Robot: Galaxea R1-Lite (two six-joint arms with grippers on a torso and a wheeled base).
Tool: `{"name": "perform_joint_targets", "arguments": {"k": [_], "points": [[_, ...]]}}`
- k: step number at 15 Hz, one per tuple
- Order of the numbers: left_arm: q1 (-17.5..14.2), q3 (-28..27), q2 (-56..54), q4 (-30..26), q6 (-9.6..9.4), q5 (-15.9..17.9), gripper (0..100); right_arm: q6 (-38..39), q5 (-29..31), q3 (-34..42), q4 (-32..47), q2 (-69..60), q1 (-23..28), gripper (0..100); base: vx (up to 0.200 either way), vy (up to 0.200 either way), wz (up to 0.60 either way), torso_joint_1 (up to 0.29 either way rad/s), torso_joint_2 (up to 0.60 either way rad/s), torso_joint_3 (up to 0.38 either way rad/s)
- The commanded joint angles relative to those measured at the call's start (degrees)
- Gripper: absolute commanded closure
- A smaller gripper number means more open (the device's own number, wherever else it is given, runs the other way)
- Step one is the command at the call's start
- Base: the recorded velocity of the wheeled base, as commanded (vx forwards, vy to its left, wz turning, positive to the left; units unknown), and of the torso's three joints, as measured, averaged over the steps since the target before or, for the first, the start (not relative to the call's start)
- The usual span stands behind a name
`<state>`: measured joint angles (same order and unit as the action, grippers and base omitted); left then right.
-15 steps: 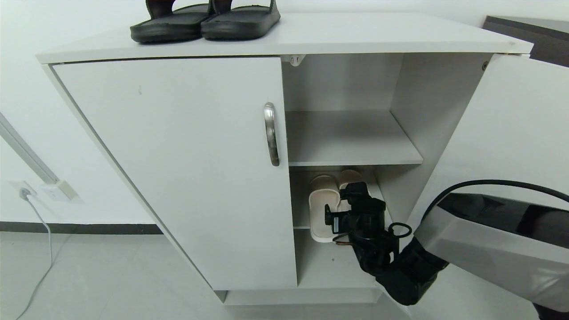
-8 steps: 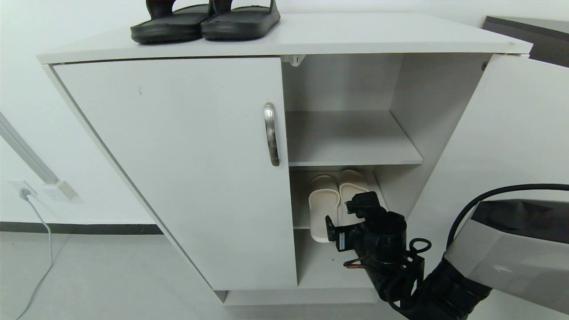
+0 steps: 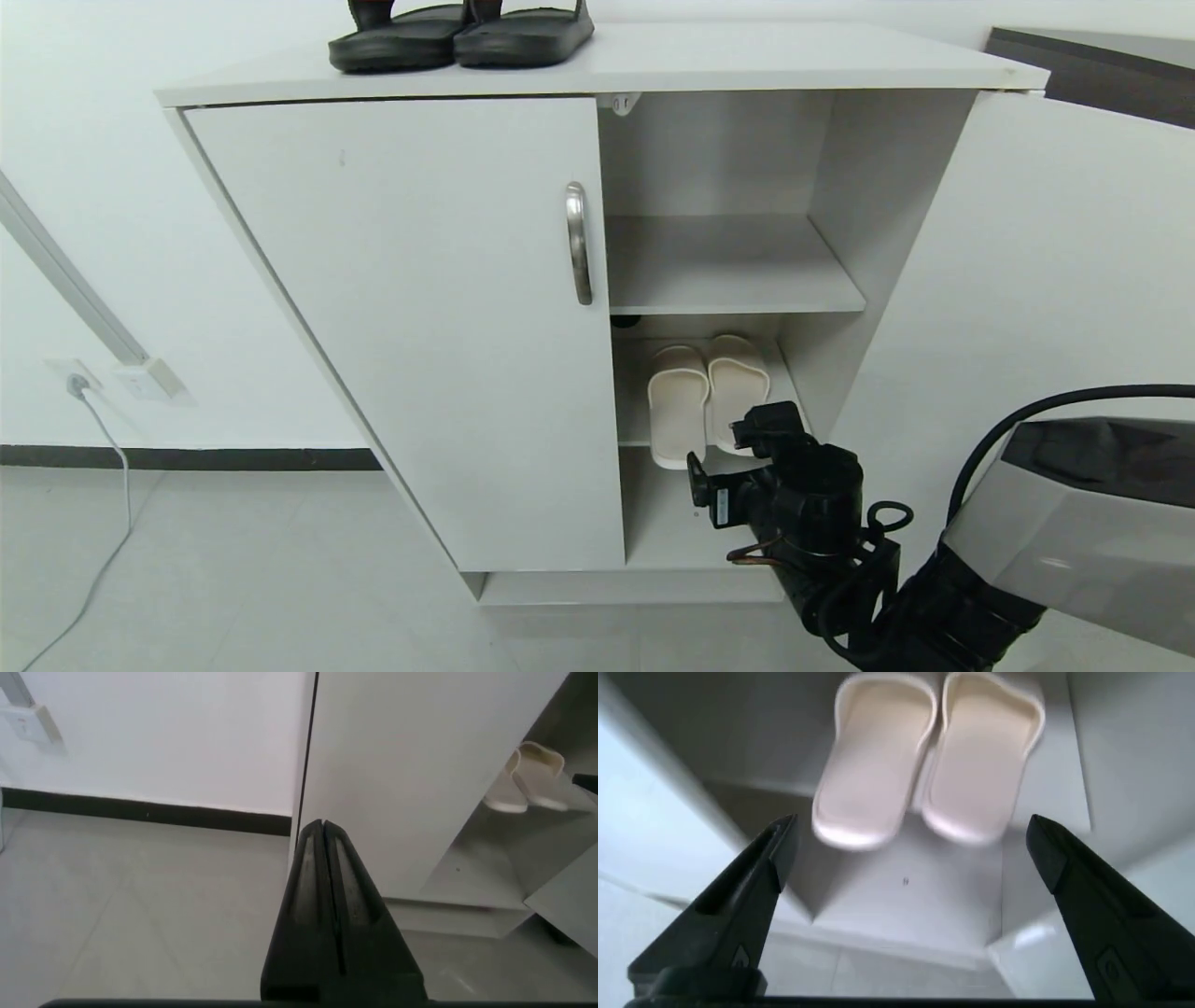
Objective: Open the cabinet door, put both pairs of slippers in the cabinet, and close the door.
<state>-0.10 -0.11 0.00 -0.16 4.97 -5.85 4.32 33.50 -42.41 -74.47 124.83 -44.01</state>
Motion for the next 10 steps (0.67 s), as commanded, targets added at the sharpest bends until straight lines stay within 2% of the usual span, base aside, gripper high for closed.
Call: {"name": "perform_joint_targets", "arguments": {"k": [1, 2, 10], "points": [[0.01, 0.02, 0.09, -0.02, 0.04, -0.04, 100, -0.10, -0.01, 0.14, -0.06, -0.03, -0.11, 0, -0.200, 0.000, 0.00, 0.002, 0.00, 0.002], [0.01, 0.02, 0.09, -0.02, -0.05, -0.04, 100, -0.10, -0.01, 0.22, -0.23, -0.03, -0.03, 0, -0.200, 0.000, 0.00, -0.002, 0.00, 0.002], [0.01, -0.07, 0.09, -0.02, -0.14, -0.04, 100, -0.27, -0.01, 0.49, -0.50, 0.06, -0.03, 0, 0.000, 0.000, 0.00, 0.000, 0.00, 0.000]]}}
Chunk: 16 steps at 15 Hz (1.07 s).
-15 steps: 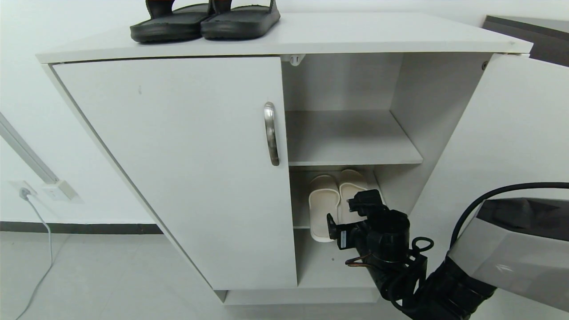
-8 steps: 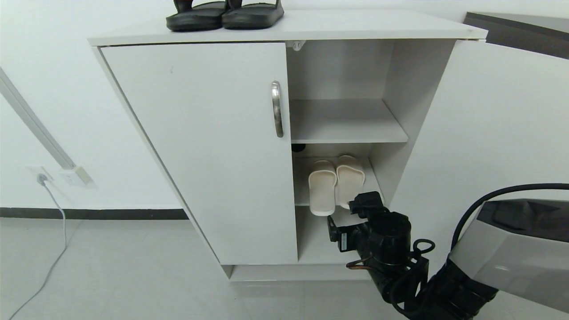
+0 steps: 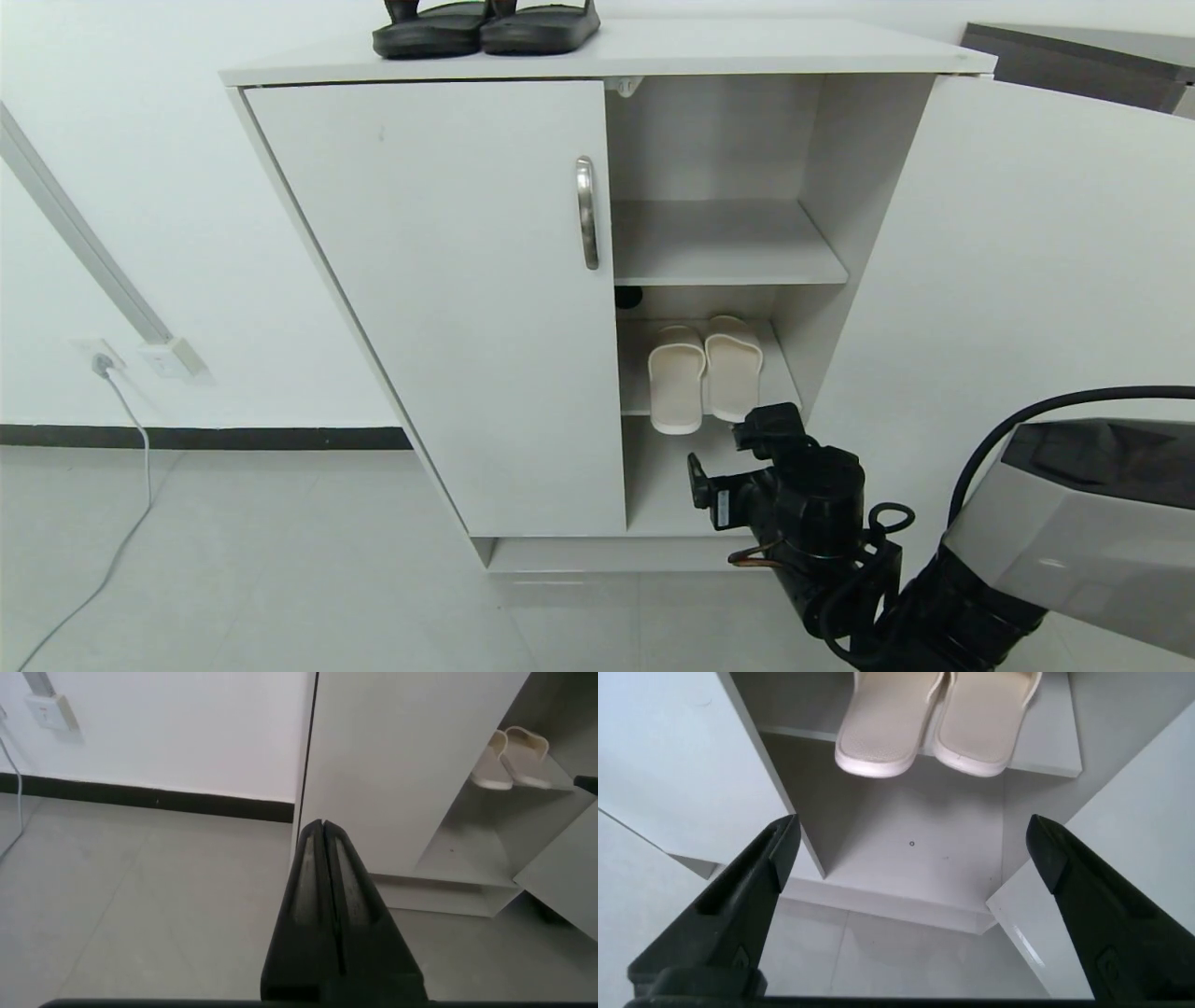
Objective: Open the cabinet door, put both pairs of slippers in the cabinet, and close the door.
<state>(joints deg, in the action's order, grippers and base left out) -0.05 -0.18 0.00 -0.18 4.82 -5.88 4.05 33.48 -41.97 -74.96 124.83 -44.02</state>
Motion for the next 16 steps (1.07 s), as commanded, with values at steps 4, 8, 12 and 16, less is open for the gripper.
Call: {"name": "perform_joint_targets", "arguments": {"k": [4, 8, 12, 16], "points": [[-0.04, 0.01, 0.09, 0.01, -0.07, -0.01, 100, 0.00, 0.10, 0.49, -0.45, -0.03, -0.01, 0, 0.000, 0.000, 0.00, 0.000, 0.00, 0.000], [-0.04, 0.01, 0.09, 0.01, 0.02, 0.08, 100, -0.18, 0.01, 0.31, -0.54, 0.06, 0.16, 0, 0.000, 0.000, 0.00, 0.001, 0.00, 0.020], [-0.04, 0.01, 0.09, 0.01, 0.02, 0.08, 100, -0.27, 0.01, 0.31, -0.45, 0.24, 0.25, 0, 0.000, 0.000, 0.00, 0.002, 0.00, 0.172], [-0.04, 0.01, 0.09, 0.01, 0.02, 0.08, 100, -0.27, 0.01, 0.31, -0.45, 0.32, 0.25, 0, 0.000, 0.000, 0.00, 0.004, 0.00, 0.194]]}}
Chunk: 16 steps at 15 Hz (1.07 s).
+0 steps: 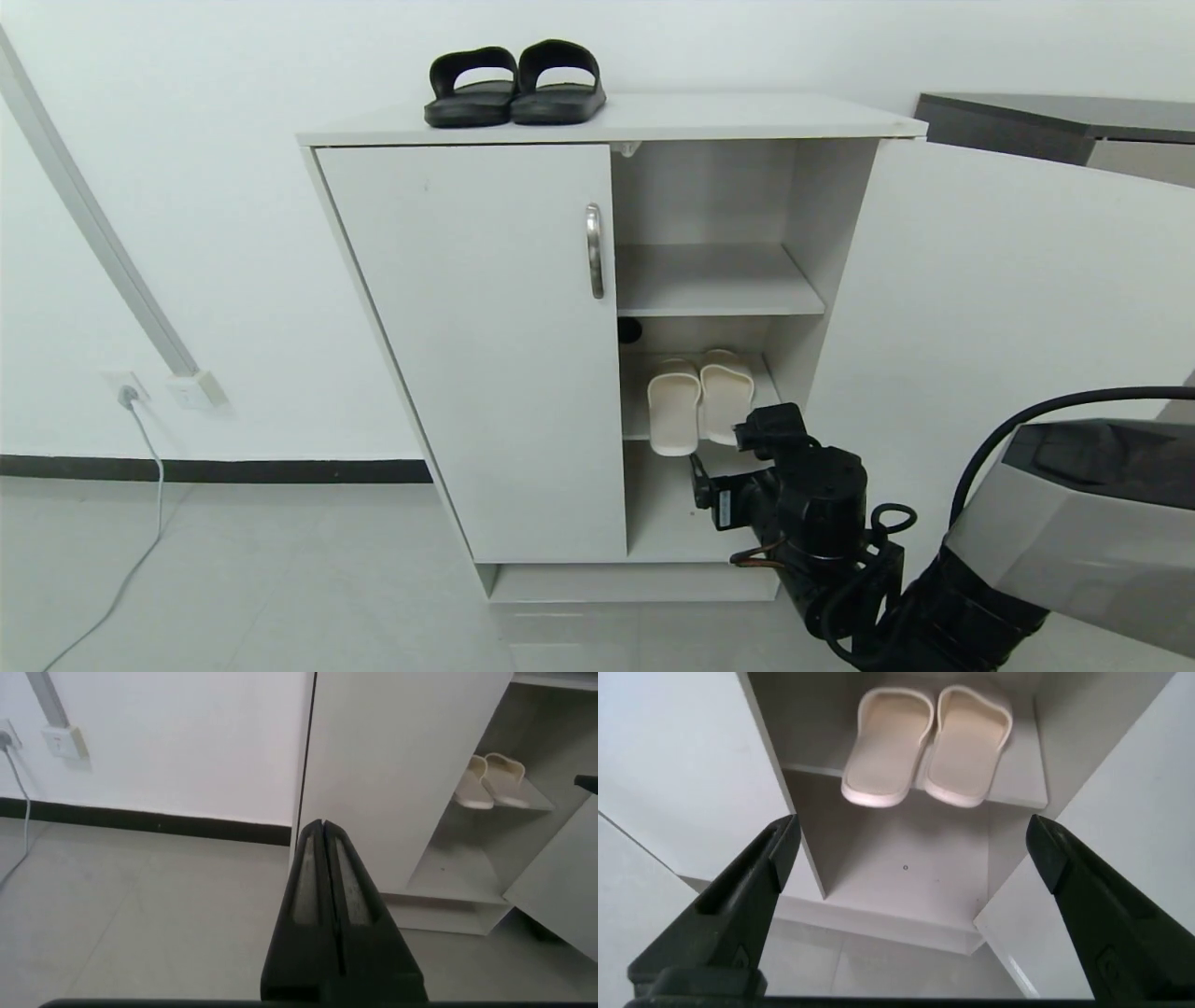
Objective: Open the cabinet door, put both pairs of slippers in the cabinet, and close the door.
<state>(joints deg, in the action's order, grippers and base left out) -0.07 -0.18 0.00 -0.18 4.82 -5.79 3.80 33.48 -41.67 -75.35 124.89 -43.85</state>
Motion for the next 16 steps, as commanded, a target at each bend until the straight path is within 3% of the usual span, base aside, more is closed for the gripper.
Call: {"name": "perform_joint_targets", "arguments": {"k": [1, 12, 16], "points": [[-0.01, 0.01, 0.09, 0.01, 0.02, -0.01, 100, -0.02, 0.01, 0.01, -0.06, 0.18, -0.01, 0, 0.000, 0.000, 0.00, 0.002, 0.00, 0.193], [-0.01, 0.01, 0.09, 0.01, 0.11, -0.01, 100, -0.02, 0.01, -0.17, 0.03, 1.23, -0.01, 0, 0.000, 0.000, 0.00, 0.002, 0.00, 0.028], [-0.01, 0.09, 0.09, 0.01, 0.11, -0.01, 100, -0.02, 0.10, -0.17, -0.06, 1.41, -0.10, 0, 0.000, 0.200, 0.00, 0.001, 0.00, 0.002]]}}
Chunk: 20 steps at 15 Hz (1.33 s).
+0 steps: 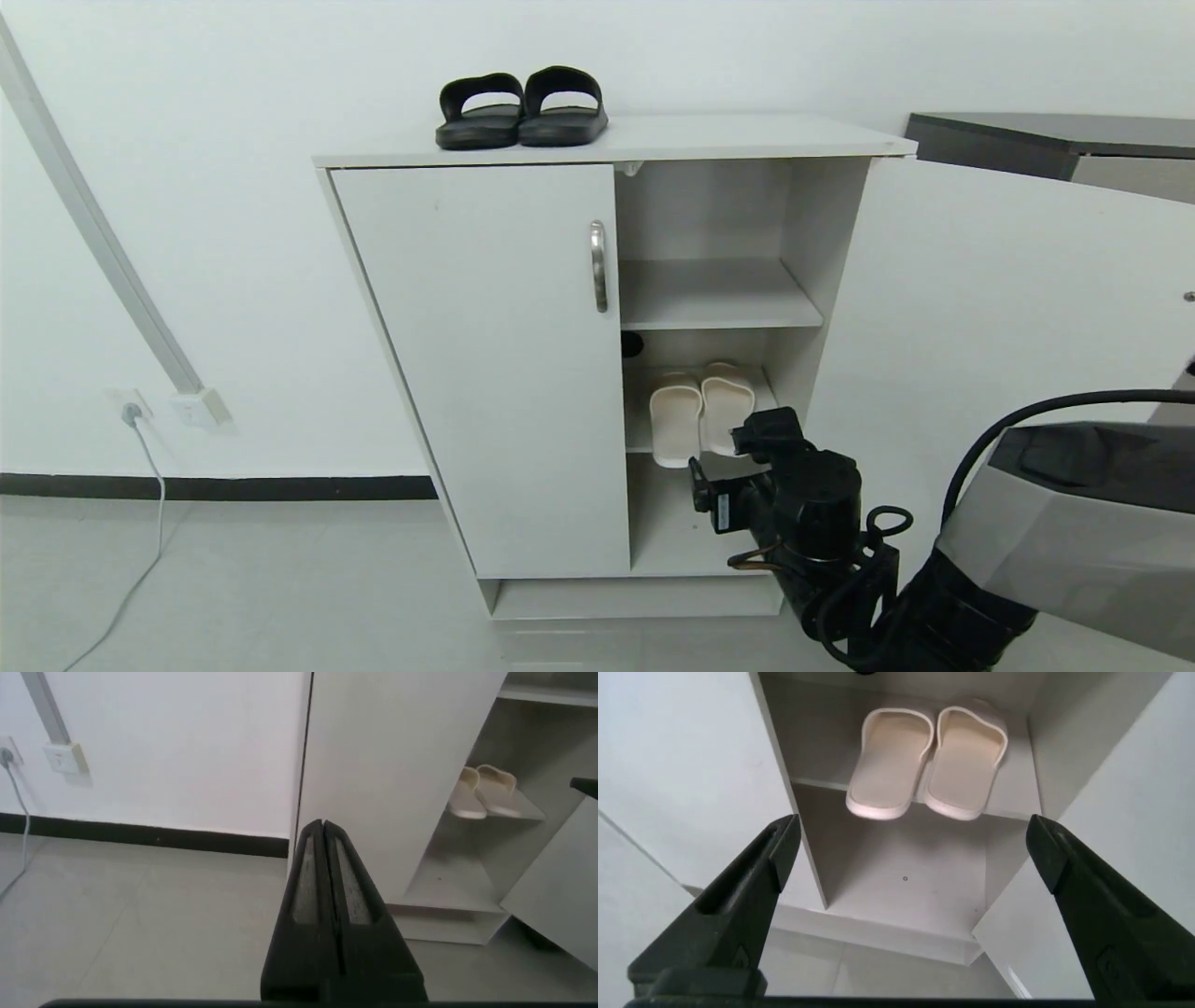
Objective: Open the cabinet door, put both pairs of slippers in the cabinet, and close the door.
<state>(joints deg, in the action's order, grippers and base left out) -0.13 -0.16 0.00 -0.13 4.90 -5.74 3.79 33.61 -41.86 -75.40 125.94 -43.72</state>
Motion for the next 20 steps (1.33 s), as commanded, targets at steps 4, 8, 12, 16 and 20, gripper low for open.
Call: {"name": "perform_joint_targets", "arguments": {"k": [4, 8, 12, 16, 20], "points": [[0.05, -0.02, 0.09, -0.04, 0.02, -0.06, 100, -0.01, -0.04, 0.03, -0.10, 0.53, -0.23, 0, 0.000, 0.200, 0.00, 0.001, 0.00, 0.004], [0.05, -0.02, 0.09, -0.04, 0.02, -0.06, 100, 0.08, -0.21, -0.06, -1.24, 0.36, -0.23, 0, 0.000, 0.200, 0.00, 0.001, 0.00, 0.004], [0.05, 0.07, 0.09, -0.04, 0.02, -0.06, 100, -0.01, -0.21, -0.06, -1.24, 0.36, -0.05, 0, 0.000, 0.200, 0.00, 0.002, 0.00, 0.004], [0.05, 0.07, 0.09, -0.04, -0.07, -0.06, 100, -0.01, -0.21, 0.29, -1.33, 0.36, 0.91, 0, 0.000, 0.050, 0.00, -0.001, 0.00, 0.001], [0.05, 0.07, 0.09, -0.04, -0.15, -0.15, 100, -0.72, -0.21, 0.20, -1.33, 0.36, 1.79, 0, 0.000, 0.000, 0.00, 0.000, 0.00, 0.000]]}}
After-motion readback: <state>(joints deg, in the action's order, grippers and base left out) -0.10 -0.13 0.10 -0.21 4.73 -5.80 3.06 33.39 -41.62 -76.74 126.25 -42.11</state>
